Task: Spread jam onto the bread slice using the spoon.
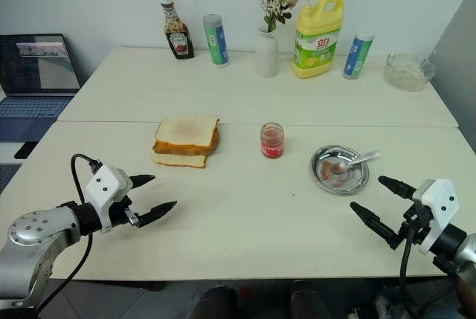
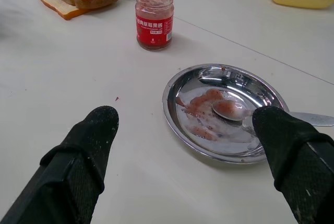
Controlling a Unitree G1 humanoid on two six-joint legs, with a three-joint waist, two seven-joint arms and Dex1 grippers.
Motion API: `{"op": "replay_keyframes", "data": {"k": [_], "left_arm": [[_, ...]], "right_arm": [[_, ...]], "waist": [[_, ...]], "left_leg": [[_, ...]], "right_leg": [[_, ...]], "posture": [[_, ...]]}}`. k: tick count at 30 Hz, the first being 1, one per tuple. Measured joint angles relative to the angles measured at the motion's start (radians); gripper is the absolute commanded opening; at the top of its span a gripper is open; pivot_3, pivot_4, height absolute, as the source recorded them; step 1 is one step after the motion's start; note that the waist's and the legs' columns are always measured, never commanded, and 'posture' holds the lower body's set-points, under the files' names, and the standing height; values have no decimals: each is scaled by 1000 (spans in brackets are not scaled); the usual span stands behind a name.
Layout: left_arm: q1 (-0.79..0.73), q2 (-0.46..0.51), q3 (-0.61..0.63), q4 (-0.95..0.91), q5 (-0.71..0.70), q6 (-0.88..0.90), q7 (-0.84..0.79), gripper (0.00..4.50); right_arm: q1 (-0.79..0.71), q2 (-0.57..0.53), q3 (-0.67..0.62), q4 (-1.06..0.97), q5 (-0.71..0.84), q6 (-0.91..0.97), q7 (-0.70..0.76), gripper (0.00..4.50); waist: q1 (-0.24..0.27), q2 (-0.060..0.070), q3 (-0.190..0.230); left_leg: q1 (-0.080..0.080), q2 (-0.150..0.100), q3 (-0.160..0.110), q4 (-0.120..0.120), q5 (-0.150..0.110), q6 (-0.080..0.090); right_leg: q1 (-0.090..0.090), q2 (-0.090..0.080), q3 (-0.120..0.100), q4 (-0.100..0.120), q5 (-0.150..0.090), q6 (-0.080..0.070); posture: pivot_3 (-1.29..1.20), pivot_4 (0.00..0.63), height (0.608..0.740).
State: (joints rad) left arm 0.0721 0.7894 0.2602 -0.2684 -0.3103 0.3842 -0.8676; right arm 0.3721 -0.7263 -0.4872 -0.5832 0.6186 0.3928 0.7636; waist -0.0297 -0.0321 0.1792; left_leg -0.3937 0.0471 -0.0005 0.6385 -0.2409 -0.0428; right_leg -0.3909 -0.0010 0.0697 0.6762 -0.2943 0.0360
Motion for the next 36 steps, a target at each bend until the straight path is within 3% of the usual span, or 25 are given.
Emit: {"op": "replay_keyframes", "data": {"k": [17,30,36], "left_arm": [[6,-30,-16,4,20,-7,57,4500],[62,-51,-8,32,19,-136,33,4500],[-155,-152,104,115,-53,-27,234,4500]], "right_arm": [[32,31,31,62,-58,-77,83,4461],[50,54,52,86,-91,-134,109,4461],[-45,17,94,30,-69,-77,99,4461]], "waist": [[0,0,0],[0,0,0],[1,0,0]], "left_leg": [[0,0,0,0,0,0],[1,0,0,2,0,0],[1,0,-1,7,0,0]], "right_leg": [[0,0,0,1,0,0],[1,0,0,2,0,0],[2,1,-1,4,2,3]], "posture": [[0,150,740],[0,150,740],[0,150,740]]}}
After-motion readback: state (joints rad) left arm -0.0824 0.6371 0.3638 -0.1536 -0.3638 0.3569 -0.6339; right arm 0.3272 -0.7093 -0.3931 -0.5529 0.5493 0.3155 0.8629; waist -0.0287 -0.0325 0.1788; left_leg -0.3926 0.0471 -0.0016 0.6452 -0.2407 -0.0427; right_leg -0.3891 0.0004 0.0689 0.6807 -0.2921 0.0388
